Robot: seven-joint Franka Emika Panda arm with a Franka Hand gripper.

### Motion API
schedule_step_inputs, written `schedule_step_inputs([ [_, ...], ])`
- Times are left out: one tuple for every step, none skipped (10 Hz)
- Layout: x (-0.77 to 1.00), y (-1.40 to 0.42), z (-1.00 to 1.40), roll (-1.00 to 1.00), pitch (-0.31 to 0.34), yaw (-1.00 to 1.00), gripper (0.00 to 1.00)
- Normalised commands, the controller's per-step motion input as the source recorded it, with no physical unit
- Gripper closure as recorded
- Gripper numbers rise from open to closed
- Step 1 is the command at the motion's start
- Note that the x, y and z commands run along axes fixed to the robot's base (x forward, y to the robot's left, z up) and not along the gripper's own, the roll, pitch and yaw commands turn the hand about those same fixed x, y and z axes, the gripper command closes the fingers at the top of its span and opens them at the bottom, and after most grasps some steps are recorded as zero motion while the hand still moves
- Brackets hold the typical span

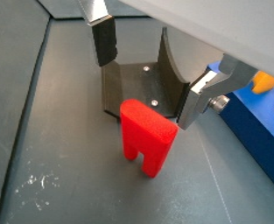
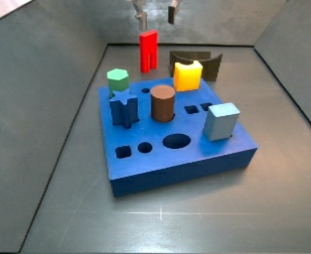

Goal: Pick up the square-circle object. Move up. Move to above the board. Insert the square-circle object.
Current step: Pick up the square-circle object.

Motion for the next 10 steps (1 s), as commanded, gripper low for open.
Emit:
schedule_step_inputs([
  [-0.03,-0.09,-0.26,0.00,0.000,0.18,0.00],
  [-0.06,-0.07,-0.22,0.00,-0.001,0.17,0.00],
  [-0.13,-0.03,-0.30,0.01,-0.023,0.19,0.00],
  [-0.11,0.00,-0.27,0.00,-0.020,0.18,0.00],
  [-0.16,0.00,-0.21,0.00,-0.033,0.11,0.00],
  [-0.25,0.02,-0.23,0.00,-0.037,0.05,0.00],
  [-0.16,0.04,-0.19,-0.01,-0.030,0.02,0.00],
  [-0.02,0.11,-0.16,-0.02,0.000,0.00,0.00],
  [0.00,0.16,-0.19,-0.03,0.000,0.00,0.00],
  [0.00,0.12,-0.25,-0.02,0.000,0.00,0.00],
])
